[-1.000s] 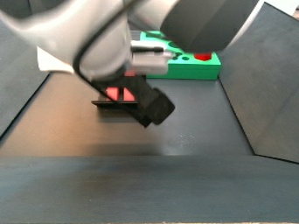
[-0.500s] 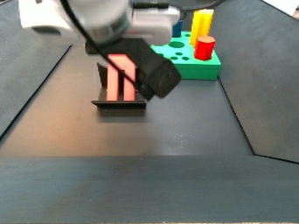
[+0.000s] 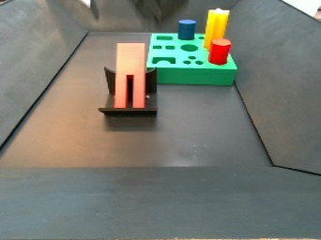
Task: Pick up the double-square object. Move up. Place the double-square object on the fixture. Regrasp the double-square object. Move to above the board. Insert the double-square object.
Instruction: Regrasp the double-square object.
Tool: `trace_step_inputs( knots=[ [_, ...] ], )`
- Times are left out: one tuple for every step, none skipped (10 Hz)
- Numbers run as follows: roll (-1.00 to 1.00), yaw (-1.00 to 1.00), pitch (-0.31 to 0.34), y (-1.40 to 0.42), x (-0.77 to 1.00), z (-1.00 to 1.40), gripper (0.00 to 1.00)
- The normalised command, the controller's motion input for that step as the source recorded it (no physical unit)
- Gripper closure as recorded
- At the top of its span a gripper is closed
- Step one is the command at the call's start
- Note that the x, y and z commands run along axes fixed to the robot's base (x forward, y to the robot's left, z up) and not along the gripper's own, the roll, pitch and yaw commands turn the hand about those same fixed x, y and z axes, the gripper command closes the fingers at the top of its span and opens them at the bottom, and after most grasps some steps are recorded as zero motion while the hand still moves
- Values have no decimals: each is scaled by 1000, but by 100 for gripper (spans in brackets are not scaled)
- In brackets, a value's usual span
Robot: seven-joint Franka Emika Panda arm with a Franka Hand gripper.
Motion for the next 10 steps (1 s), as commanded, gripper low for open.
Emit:
trace_step_inputs(
  knots=[
    [1000,17,47,-959,-57,524,0],
    [1000,17,45,-830,-50,371,0],
    [1000,17,40,-566,-35,166,0],
    [1000,18,38,-358,-32,105,0],
    [1000,18,33,-142,-32,59,0],
    [1000,19,29,-19,-29,31,0],
    [1000,20,25,-33,-18,22,0],
    [1000,21,22,-37,-11,23,0],
    [1000,23,20,-21,-5,21,0],
    [1000,25,21,-19,-1,20,0]
  ],
)
